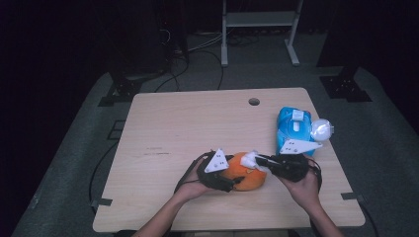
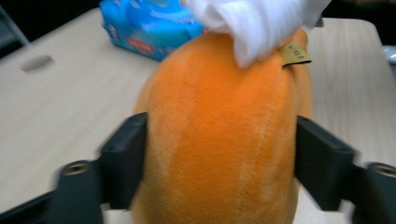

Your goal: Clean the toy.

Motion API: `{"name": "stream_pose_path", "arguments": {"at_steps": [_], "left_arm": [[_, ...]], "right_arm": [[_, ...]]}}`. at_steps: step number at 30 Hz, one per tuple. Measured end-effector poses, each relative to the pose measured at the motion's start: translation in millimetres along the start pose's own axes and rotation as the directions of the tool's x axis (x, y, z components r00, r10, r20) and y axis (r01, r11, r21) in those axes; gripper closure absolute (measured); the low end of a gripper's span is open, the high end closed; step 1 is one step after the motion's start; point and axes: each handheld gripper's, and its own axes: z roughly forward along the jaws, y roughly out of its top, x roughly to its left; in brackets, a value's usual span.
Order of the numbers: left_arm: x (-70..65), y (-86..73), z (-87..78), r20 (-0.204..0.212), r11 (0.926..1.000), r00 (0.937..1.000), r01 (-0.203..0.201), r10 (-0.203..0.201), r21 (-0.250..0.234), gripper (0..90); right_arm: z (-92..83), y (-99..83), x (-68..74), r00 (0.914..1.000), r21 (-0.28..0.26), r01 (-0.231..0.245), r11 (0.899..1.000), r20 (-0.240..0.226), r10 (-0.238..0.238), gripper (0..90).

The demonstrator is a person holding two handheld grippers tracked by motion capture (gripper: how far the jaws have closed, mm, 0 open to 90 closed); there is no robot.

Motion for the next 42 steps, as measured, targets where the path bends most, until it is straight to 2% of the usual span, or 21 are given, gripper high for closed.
{"name": "stream_pose_path", "arguments": {"at_steps": [1,2,3,5,6,7,8,9,12,13,14,15,17,18,19,21,26,27,31,37,42], "left_arm": [[3.7,2.3,-4.4,0.034,0.9982,0.998,0.054,-0.054,-0.024,13.6],[3.7,2.3,-4.4,0.034,0.9982,0.998,0.054,-0.054,-0.024,12.2],[5.8,2.4,-6.6,0.043,0.9958,0.9957,0.083,-0.082,-0.037,11.6],[16.5,-3.4,-10.6,0.05,0.9869,0.986,0.16,-0.159,-0.019,12.5],[16.5,-3.4,-10.6,0.05,0.9869,0.986,0.16,-0.159,-0.019,18.2],[16.4,-6.9,-10.0,0.079,0.9822,0.9794,0.187,-0.186,-0.015,24.6],[16.4,-6.9,-10.0,0.079,0.9822,0.9794,0.187,-0.186,-0.015,25.8],[11.2,-4.1,-9.4,0.066,0.9871,0.985,0.16,-0.16,-0.005,28.8],[6.7,-0.1,-8.5,0.063,0.9886,0.9867,0.15,-0.15,0.0,29.9],[0.0,3.5,-6.2,0.075,0.9935,0.9907,0.114,-0.113,-0.002,30.1],[0.0,3.5,-6.2,0.075,0.9935,0.9907,0.114,-0.113,-0.002,30.0],[-3.4,5.2,-4.9,0.075,0.9953,0.9925,0.097,-0.097,0.002,29.4],[-8.0,7.4,-2.9,0.083,0.9978,0.9945,0.063,-0.065,0.019,28.3],[-8.2,7.0,-3.0,0.084,0.9978,0.9943,0.063,-0.064,0.024,28.3],[-6.8,5.7,-3.7,0.09,0.9977,0.9937,0.064,-0.066,0.023,27.6],[-2.6,2.6,-5.6,0.103,0.9958,0.9905,0.089,-0.091,0.019,27.6],[2.3,-2.7,-6.0,0.111,0.9931,0.987,0.114,-0.116,0.026,29.5],[3.1,-2.7,-5.8,0.11,0.9919,0.9859,0.124,-0.126,0.028,29.4],[2.2,-1.9,-5.6,0.109,0.9916,0.9857,0.126,-0.128,0.031,29.4],[0.0,-0.7,-4.9,0.107,0.9929,0.9875,0.112,-0.116,0.039,28.4],[0.4,-0.2,-4.8,0.105,0.992,0.9868,0.12,-0.124,0.037,27.5]], "right_arm": [[3.6,-7.2,-3.7,0.9995,0.018,-0.021,1.0,-0.023,0.022,84.3],[3.6,-7.2,-3.7,0.9995,0.018,-0.021,1.0,-0.023,0.022,84.3],[0.7,-8.8,-5.1,0.9993,0.016,-0.026,1.0,-0.026,0.026,84.2],[-2.4,-10.8,-6.5,0.9996,0.018,-0.024,1.0,-0.016,0.024,84.2],[-2.4,-10.8,-6.5,0.9996,0.018,-0.024,1.0,-0.016,0.024,84.2],[-3.3,-11.6,-8.0,0.9994,0.017,-0.032,0.999,-0.009,0.032,84.2],[-3.3,-11.6,-8.0,0.9994,0.017,-0.032,0.999,-0.009,0.032,84.2],[-3.6,-9.7,-6.2,0.9997,0.015,-0.022,1.0,0.005,0.022,84.2],[-3.7,-7.5,-2.5,0.9996,0.009,-0.016,1.0,0.021,0.016,84.4],[-3.7,-4.3,0.4,0.9998,-0.007,-0.011,1.0,0.018,0.011,84.4],[-3.7,-4.3,0.4,0.9998,-0.007,-0.011,1.0,0.018,0.011,84.4],[-2.7,-1.0,4.6,1.0,-0.023,0.001,1.0,0.007,-0.001,84.4],[1.4,2.5,12.9,0.9993,-0.012,0.037,0.999,0.002,-0.037,84.4],[1.4,2.5,12.9,0.9993,-0.012,0.037,0.999,0.002,-0.037,84.4],[3.3,2.9,16.7,0.9978,0.003,0.066,0.998,0.003,-0.066,84.4],[3.0,2.4,15.8,0.9981,0.002,0.061,0.998,-0.002,-0.061,84.4],[-2.2,-6.9,-0.5,0.9997,0.013,0.011,1.0,0.021,-0.011,84.4],[-4.8,-11.6,-7.4,0.9995,0.013,-0.023,1.0,0.023,0.022,84.3],[-7.0,-10.3,-6.6,0.9988,0.028,-0.01,1.0,0.049,0.009,84.4],[-7.6,-6.8,-5.3,0.999,0.031,-0.016,0.999,0.042,0.015,78.6],[-13.7,-5.0,-5.9,0.9991,0.018,-0.021,1.0,0.038,0.02,76.7]]}}
